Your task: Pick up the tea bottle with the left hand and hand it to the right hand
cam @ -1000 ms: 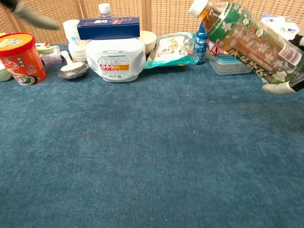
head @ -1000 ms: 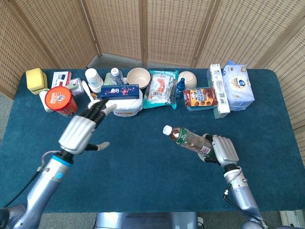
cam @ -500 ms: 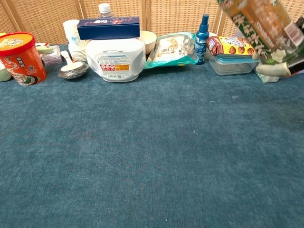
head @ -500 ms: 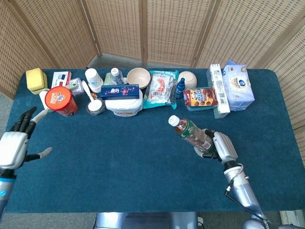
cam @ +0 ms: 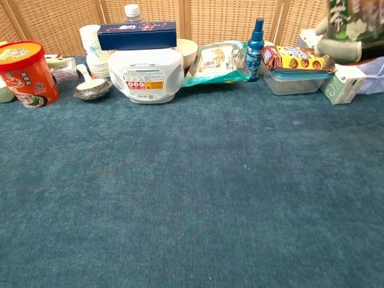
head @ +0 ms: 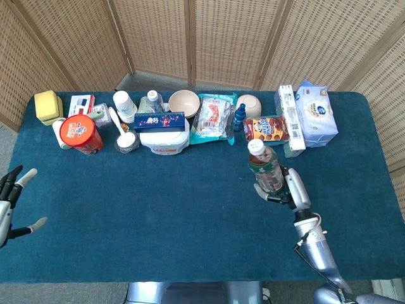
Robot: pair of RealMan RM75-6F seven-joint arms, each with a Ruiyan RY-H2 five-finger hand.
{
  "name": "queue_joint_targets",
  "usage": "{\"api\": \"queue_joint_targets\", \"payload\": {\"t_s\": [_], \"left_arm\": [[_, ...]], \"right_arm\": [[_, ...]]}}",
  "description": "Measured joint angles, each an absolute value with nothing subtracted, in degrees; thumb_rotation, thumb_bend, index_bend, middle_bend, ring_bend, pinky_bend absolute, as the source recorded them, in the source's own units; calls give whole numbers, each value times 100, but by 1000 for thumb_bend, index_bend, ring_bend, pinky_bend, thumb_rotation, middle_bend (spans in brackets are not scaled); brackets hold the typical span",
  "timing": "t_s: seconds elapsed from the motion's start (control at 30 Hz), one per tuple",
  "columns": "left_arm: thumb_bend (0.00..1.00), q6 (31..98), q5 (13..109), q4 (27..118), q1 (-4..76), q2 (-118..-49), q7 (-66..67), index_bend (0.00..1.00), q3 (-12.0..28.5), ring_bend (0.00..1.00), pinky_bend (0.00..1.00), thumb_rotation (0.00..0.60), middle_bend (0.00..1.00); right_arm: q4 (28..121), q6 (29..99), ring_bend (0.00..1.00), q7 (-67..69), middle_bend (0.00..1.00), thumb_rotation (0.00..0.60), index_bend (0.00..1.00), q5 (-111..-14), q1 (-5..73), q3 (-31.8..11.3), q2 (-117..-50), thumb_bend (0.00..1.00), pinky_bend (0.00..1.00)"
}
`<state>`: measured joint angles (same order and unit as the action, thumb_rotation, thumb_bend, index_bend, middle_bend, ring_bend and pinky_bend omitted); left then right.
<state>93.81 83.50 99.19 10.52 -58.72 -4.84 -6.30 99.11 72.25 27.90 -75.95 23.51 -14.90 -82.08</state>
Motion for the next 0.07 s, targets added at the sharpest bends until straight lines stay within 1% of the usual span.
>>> {"api": "queue_joint_targets", "payload": {"t_s": [0.07], "left_arm": [[5, 9346, 8361, 9909, 1026, -5858, -521, 97, -586, 8, 186, 600, 0]], "right_arm": [[9718, 7372, 393, 2964, 611, 600, 703, -7734, 2320, -1492, -8355, 746, 393]]}}
